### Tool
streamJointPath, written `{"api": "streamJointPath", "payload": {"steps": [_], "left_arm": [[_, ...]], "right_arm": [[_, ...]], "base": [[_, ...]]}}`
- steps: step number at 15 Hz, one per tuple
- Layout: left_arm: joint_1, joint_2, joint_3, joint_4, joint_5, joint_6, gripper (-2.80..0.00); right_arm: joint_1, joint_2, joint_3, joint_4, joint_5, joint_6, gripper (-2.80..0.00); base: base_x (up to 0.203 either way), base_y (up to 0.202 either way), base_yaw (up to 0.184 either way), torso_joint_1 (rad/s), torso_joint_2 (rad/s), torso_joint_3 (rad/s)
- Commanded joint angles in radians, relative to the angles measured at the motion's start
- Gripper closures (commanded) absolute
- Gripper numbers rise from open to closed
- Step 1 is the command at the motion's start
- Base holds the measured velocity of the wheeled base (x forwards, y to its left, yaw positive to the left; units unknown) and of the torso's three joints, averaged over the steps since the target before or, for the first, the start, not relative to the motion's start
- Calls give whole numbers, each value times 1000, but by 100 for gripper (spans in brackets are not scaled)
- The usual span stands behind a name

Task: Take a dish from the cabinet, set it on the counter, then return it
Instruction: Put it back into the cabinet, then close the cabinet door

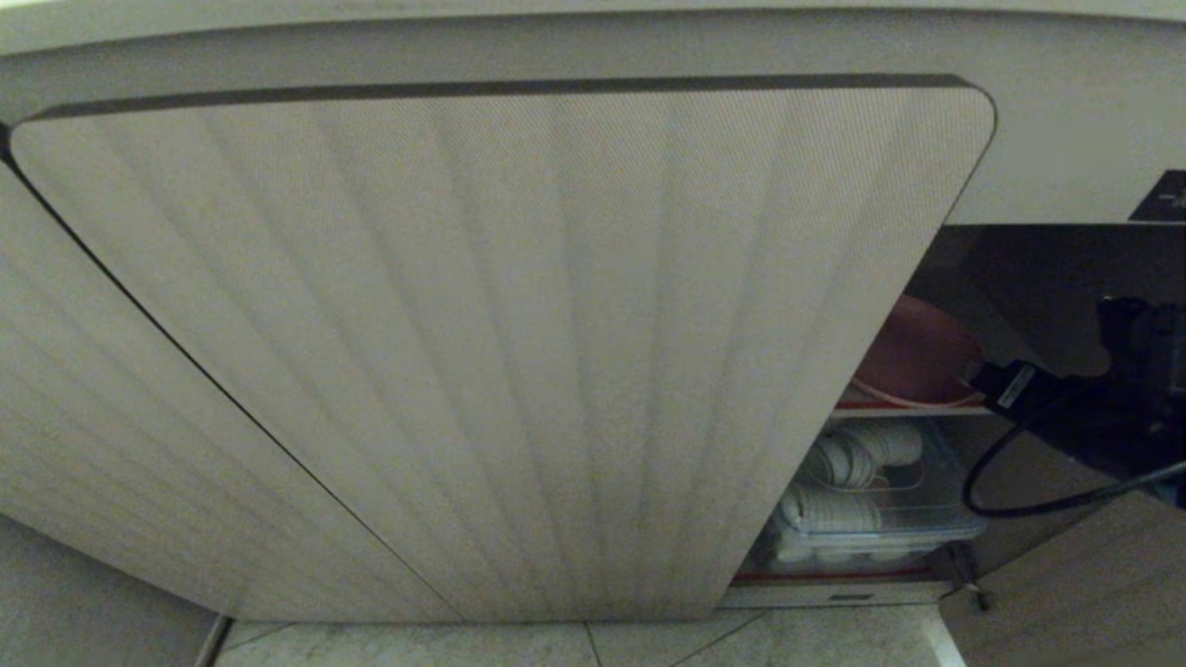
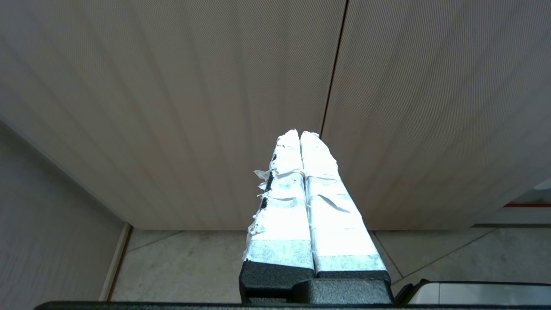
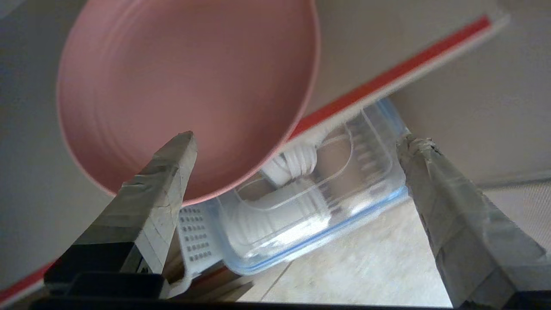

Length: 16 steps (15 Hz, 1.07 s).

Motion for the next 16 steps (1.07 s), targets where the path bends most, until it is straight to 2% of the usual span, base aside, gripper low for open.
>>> {"api": "streamJointPath", "payload": {"steps": [1,6,10,16], "left_arm": [[0,0,0,0,0,0,0],[0,0,0,0,0,-1,0],[0,0,0,0,0,-1,0],[0,0,0,0,0,0,0]], "right_arm": [[2,-7,39,-69,0,-46,-280],[11,-19,86,-203,13,-157,-280],[32,-40,167,-310,63,-284,-280],[37,-64,222,-352,65,-315,-280]], "base": [[0,0,0,0,0,0],[0,0,0,0,0,0],[0,0,0,0,0,0],[0,0,0,0,0,0]]}}
